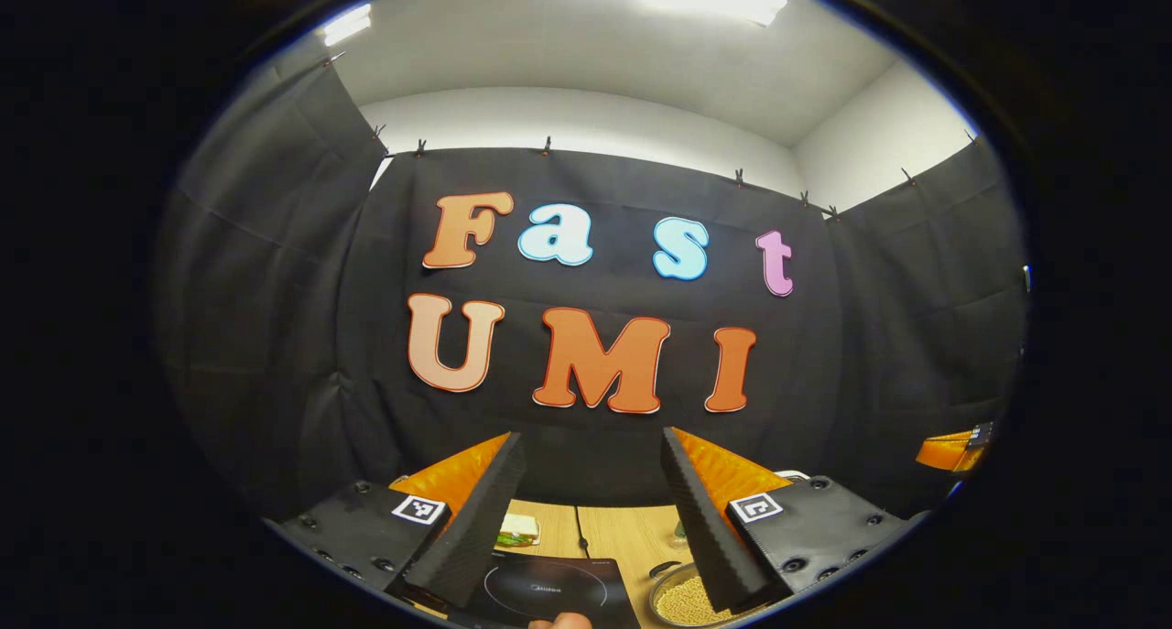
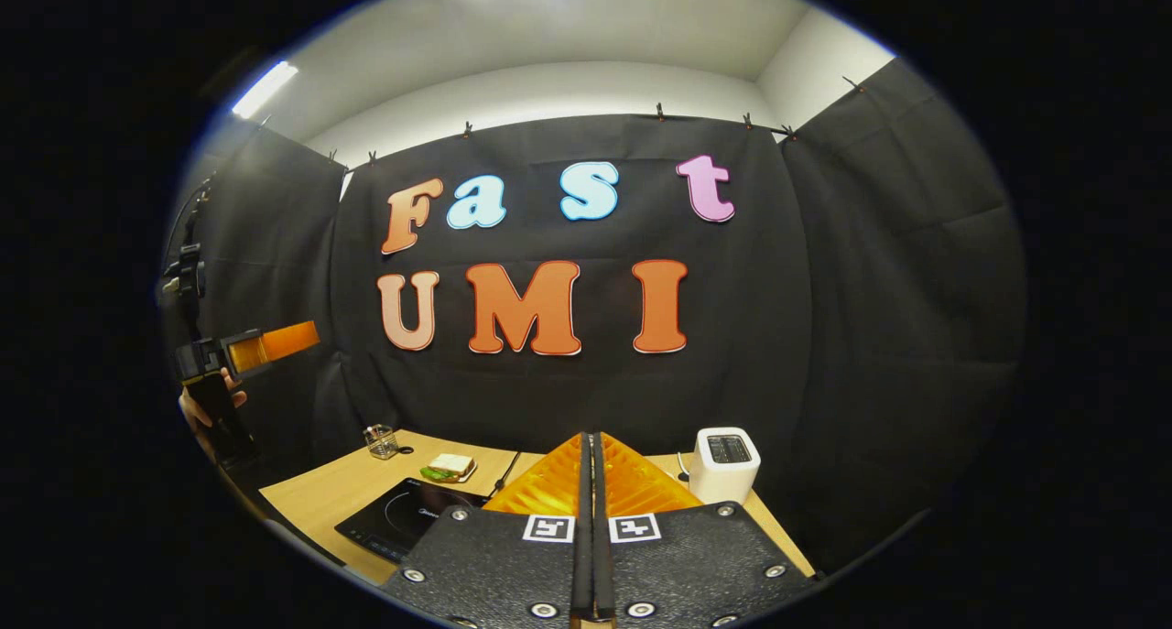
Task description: First push the handle of the pot to place it horizontally, then grasp the pot with both hands and set it on the induction cooktop.
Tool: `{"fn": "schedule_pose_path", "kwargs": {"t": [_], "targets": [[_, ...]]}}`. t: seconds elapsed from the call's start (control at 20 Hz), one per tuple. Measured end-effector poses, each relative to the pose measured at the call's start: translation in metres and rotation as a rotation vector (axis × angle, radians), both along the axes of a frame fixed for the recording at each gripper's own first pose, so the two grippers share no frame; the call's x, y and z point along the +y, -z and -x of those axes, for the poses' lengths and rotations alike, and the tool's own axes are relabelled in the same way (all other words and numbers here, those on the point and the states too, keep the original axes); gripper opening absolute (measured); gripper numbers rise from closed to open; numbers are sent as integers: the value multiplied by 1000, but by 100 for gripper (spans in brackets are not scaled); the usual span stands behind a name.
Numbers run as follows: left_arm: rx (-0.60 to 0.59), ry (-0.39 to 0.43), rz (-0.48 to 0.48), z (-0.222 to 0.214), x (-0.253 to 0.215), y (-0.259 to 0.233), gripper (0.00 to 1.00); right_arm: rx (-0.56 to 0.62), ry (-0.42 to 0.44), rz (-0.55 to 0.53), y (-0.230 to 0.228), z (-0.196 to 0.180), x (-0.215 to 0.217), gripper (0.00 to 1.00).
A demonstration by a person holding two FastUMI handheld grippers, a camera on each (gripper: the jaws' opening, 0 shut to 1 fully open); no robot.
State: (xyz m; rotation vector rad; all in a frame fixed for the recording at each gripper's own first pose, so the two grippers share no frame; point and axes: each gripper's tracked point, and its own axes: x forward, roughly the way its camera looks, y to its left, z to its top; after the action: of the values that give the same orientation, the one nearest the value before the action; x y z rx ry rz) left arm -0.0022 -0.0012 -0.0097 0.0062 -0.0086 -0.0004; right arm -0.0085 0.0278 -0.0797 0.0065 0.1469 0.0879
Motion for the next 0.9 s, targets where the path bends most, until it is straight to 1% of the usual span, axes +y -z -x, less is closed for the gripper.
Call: {"fn": "schedule_pose_path", "kwargs": {"t": [0.05, 0.1, 0.55, 0.85, 0.9], "targets": [[-1, -2, -3, 0, 0, 0, 96, 8, 3, -1, 5, 0, 0, 0], [-2, -4, -5, 1, 0, 0, 98, 16, 6, -2, 10, 0, -1, 0], [12, -21, -10, 2, 2, 2, 97, 125, 19, -4, 76, 17, -4, 0], [18, -28, -13, 4, 3, 2, 98, 232, 32, -28, 133, 28, -10, 0], [16, -27, -15, 4, 3, 2, 96, 251, 34, -36, 144, 31, -12, 0]]}}
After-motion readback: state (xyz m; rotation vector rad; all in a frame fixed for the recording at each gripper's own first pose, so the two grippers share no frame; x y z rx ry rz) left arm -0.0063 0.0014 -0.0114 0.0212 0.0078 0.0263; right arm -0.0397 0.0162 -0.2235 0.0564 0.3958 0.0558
